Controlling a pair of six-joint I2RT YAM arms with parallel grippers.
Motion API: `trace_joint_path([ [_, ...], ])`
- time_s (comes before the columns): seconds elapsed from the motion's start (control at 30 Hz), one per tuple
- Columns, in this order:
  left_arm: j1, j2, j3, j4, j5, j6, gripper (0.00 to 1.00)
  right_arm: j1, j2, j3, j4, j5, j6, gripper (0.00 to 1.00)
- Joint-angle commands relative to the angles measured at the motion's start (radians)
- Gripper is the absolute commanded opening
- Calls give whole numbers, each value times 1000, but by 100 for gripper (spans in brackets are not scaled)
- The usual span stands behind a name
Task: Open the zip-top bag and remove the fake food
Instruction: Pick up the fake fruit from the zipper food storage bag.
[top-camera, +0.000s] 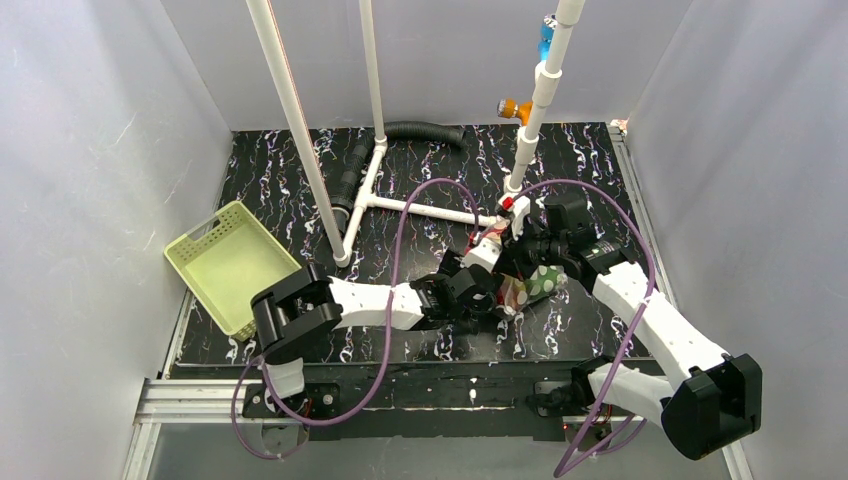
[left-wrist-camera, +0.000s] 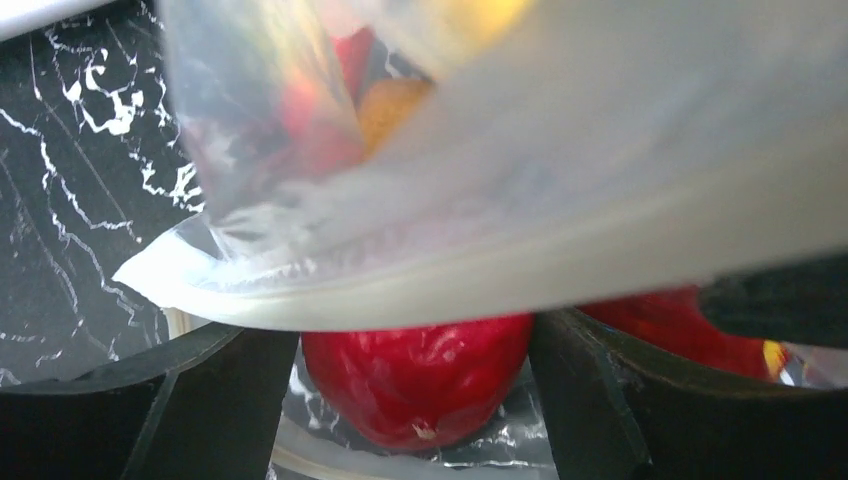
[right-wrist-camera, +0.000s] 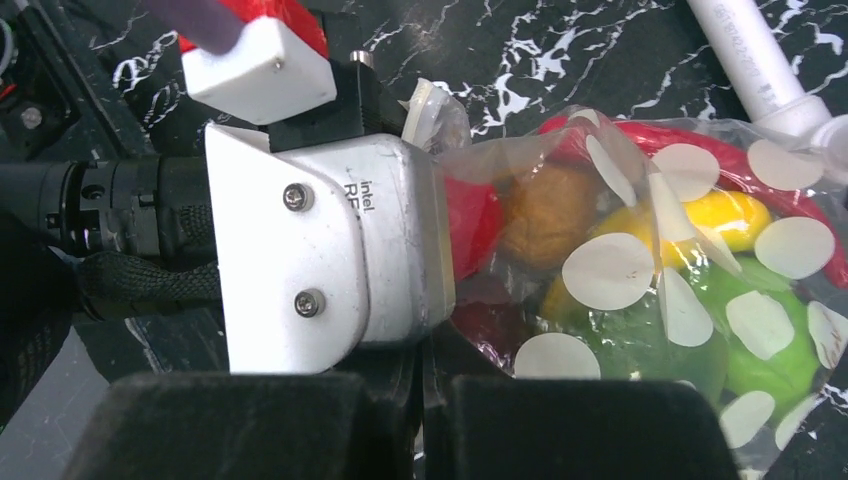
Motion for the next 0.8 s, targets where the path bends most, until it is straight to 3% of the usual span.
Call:
trace_joint_path([
  [0.0, 35, 94, -14, 169, -74, 71, 76, 18, 2, -7, 23, -93, 28, 1],
  [0.1, 44, 152, -4, 156, -68, 42, 72, 17, 10, -9, 25, -92, 29, 1],
  [0.17, 45, 152, -17, 143, -67, 30, 59, 17, 6, -12, 26, -90, 30, 1],
  [0.2, 45, 136, -27, 143, -67, 30, 47, 18, 4, -13, 27, -86, 30, 1],
  [0.23, 45, 83, -29, 109, -44, 36, 21, 17, -3, -12, 25, -80, 28, 1],
  [0.27, 45, 22, -34, 81, -12, 33, 8, 17, -8, -13, 25, -70, 27, 1],
  [0.3, 46, -21, -41, 68, 15, 25, 3, 17, -12, -14, 23, -65, 26, 1],
  [0.5, 45, -179, -89, 14, 144, -39, 0, 14, -19, -16, 25, -50, 23, 1],
  [0.77, 45, -280, -143, 4, 273, -99, 0, 10, -19, -15, 25, -41, 22, 1],
])
